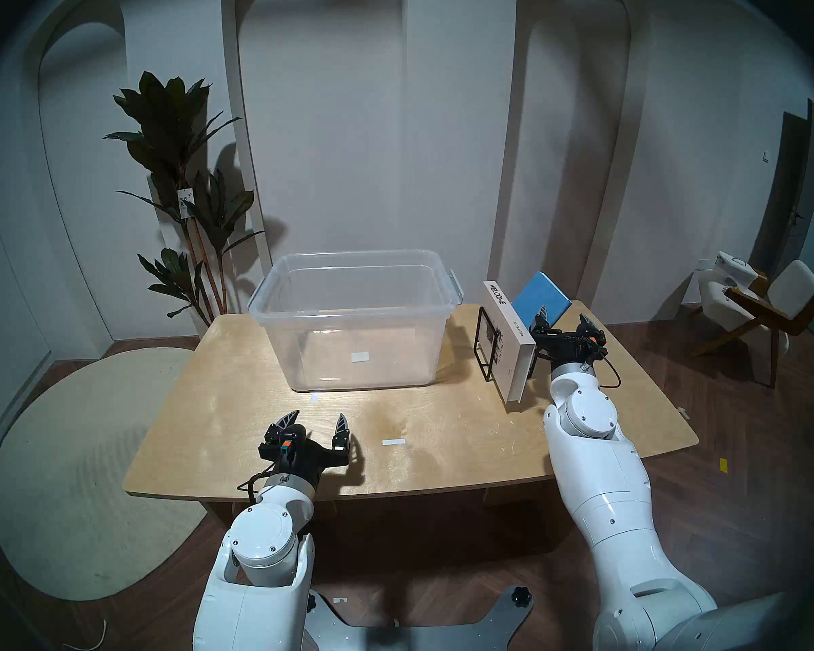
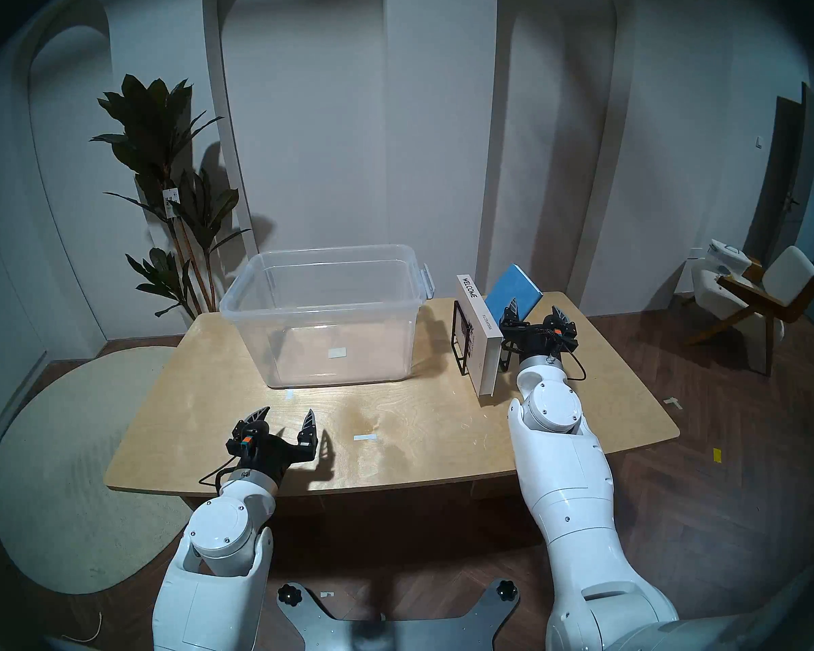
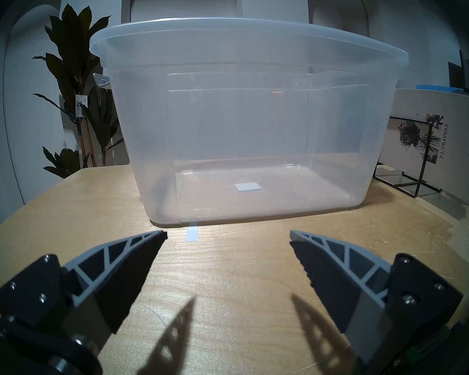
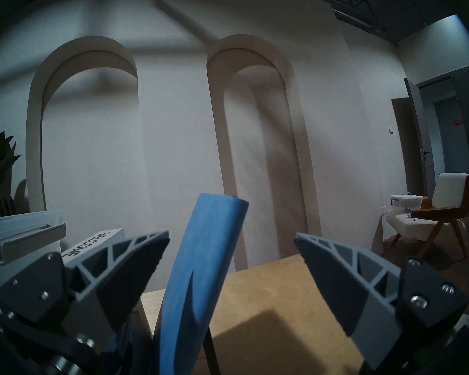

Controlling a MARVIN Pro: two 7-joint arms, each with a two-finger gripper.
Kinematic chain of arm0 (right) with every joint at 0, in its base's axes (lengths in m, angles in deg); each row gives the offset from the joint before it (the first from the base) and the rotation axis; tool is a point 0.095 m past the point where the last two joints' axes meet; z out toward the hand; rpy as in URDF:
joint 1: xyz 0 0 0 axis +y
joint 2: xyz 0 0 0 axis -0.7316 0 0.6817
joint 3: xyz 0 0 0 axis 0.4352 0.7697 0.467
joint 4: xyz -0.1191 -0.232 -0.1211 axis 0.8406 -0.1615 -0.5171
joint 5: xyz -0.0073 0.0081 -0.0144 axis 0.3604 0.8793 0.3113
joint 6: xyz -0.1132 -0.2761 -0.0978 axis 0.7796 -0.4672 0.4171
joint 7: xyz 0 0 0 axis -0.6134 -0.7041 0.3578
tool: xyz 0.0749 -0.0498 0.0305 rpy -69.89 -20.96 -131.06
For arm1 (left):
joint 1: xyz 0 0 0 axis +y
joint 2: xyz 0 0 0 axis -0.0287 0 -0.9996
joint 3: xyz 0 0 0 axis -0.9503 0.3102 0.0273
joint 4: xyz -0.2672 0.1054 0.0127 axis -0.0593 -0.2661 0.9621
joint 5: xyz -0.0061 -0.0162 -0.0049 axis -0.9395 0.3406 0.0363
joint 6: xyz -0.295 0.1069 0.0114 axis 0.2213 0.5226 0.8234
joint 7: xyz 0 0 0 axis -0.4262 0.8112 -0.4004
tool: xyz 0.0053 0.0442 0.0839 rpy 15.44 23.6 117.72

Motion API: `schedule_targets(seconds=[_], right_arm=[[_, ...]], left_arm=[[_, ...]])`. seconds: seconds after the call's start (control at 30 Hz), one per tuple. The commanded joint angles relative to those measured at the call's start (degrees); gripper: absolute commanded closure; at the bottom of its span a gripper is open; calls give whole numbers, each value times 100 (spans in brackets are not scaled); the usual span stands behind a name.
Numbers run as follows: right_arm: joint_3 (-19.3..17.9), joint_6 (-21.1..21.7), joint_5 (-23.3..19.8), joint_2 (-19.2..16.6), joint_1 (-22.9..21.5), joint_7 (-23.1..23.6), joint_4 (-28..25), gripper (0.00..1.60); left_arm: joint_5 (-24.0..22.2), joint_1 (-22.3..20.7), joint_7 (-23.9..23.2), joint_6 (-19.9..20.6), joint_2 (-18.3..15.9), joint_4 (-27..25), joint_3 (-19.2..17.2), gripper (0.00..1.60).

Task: Pack the books into the storage box

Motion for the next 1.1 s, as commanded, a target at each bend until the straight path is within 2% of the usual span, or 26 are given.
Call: schedule_targets(seconds=[0.0, 0.27, 0.3, 0.33, 0.4, 0.5, 0.57, 0.6, 0.7, 0.93, 1.07], right_arm=[[1, -103, 85, 22, -387, -131, 44, 0], [21, -40, 113, 52, -498, -283, 195, 0], [26, 9, 114, 46, -494, -289, 182, 8], [31, 21, 123, 42, -496, -305, 187, 43], [42, 129, 160, 38, -496, -370, 184, 85], [40, 305, 180, 54, -513, -477, 191, 88], [41, 329, 170, 52, -523, -475, 206, 108], [41, 334, 175, 53, -525, -485, 209, 131], [60, 283, 228, 58, -485, -536, 158, 159], [85, 2, 335, 113, -337, -676, -140, 160], [82, -111, 354, 159, -183, -748, -485, 160]], left_arm=[[-14, -37, 18, -32, -13, -117, 16, 0], [-14, -36, 22, -31, -13, -120, 17, 0], [-14, -36, 22, -31, -12, -120, 17, 0], [-14, -36, 23, -31, -13, -120, 17, 0], [-14, -35, 24, -31, -13, -121, 18, 0], [-14, -35, 25, -31, -12, -122, 18, 0], [-14, -35, 25, -31, -12, -122, 18, 0], [-14, -35, 25, -31, -12, -122, 18, 0], [-14, -34, 26, -31, -12, -122, 18, 0], [-13, -36, 23, -31, -12, -120, 17, 0], [-12, -38, 21, -32, -11, -116, 15, 0]])
